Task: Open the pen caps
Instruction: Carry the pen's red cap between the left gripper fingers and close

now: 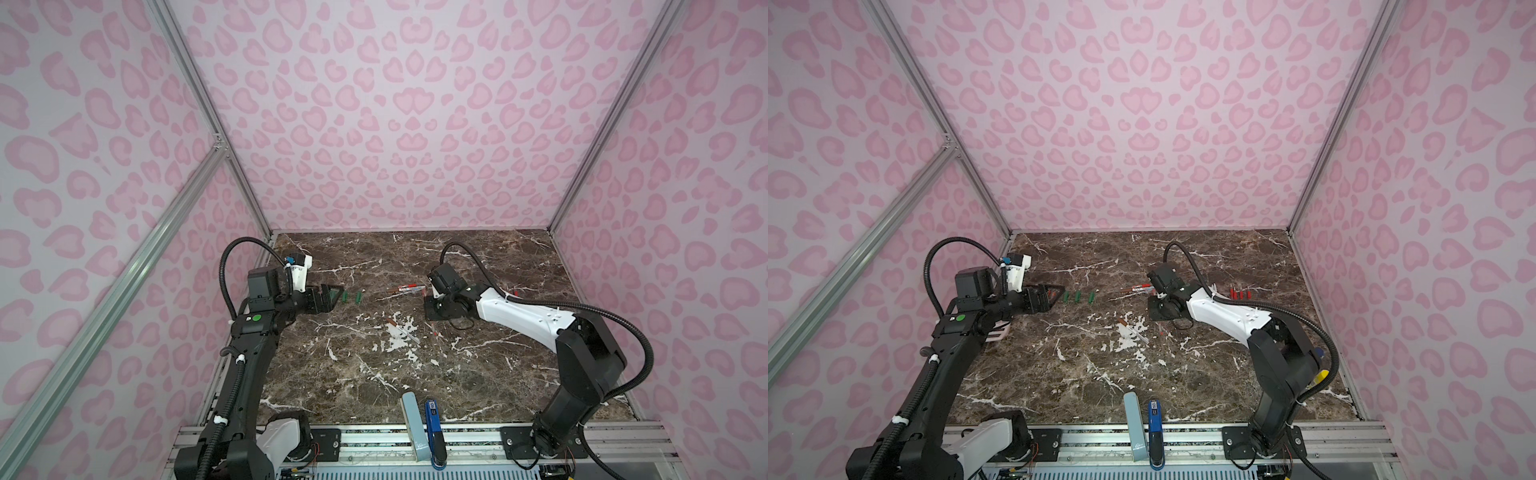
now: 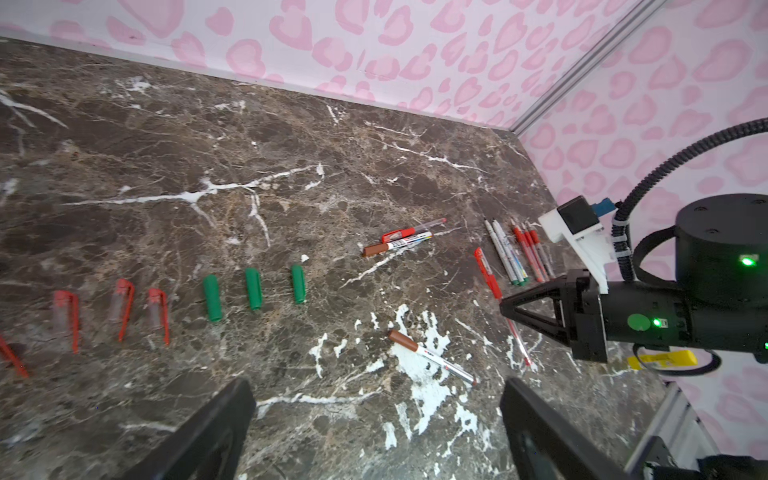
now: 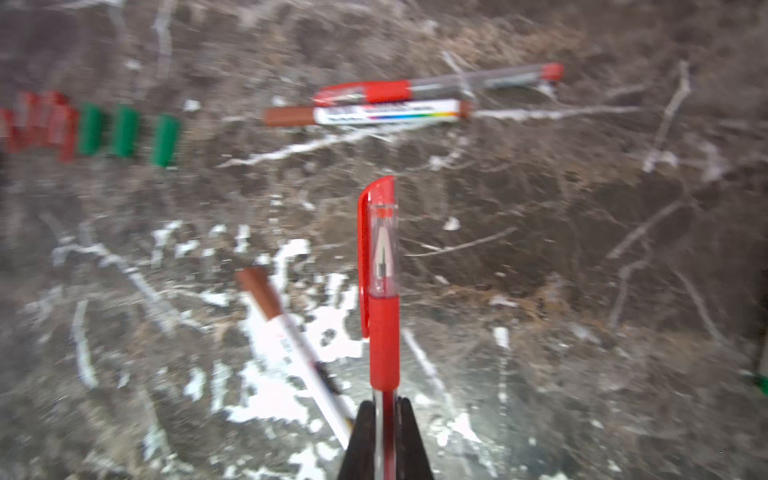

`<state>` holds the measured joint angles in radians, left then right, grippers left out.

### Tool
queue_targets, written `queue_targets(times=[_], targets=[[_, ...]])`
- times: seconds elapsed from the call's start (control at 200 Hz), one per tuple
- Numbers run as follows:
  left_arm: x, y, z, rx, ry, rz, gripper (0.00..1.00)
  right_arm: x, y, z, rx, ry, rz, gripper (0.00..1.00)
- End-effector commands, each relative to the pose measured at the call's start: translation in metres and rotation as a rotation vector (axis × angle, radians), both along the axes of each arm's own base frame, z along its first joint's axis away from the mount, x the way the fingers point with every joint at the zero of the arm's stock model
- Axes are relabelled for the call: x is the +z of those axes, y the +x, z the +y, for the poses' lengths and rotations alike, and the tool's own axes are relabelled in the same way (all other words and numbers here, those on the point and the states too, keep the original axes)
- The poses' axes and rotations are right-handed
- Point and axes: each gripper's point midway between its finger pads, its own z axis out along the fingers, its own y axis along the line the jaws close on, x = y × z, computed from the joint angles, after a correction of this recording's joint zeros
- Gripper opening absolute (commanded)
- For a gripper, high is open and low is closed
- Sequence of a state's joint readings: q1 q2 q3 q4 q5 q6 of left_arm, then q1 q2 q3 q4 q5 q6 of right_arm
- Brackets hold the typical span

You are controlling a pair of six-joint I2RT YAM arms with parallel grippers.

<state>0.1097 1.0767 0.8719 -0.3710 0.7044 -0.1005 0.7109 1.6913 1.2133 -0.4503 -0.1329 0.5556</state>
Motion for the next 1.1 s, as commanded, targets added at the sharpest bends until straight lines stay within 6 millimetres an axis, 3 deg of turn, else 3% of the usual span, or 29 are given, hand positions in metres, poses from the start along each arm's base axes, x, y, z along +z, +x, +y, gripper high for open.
queue_targets(times=[0.0,0.14,0.39,0.525,0.74,0.98,1.095], targets=[[0.012,0.0,-0.015,-0.063,-0.094,-0.023,0.94,0.033,0.0,0.041,0.096,0.16,-0.109,0.0],[0.01,-0.001,-0.027,-0.076,-0.165,0.005,0.92,0.066,-0.017,0.084,0.206,0.289,-0.202,0.0],[0.004,-0.008,-0.057,-0.173,-0.238,0.046,0.86,0.091,-0.043,0.132,0.341,0.378,-0.261,0.0],[0.004,-0.005,-0.063,-0.184,-0.282,0.08,0.79,0.092,-0.048,0.143,0.364,0.404,-0.245,0.0],[0.006,-0.004,-0.069,-0.205,-0.296,0.081,0.56,0.091,-0.054,0.156,0.391,0.421,-0.237,0.0],[0.002,-0.001,-0.068,-0.193,-0.283,0.094,0.38,0.095,-0.06,0.165,0.421,0.433,-0.246,0.0],[0.002,-0.001,-0.068,-0.191,-0.285,0.089,0.17,0.098,-0.061,0.167,0.427,0.45,-0.255,0.0]])
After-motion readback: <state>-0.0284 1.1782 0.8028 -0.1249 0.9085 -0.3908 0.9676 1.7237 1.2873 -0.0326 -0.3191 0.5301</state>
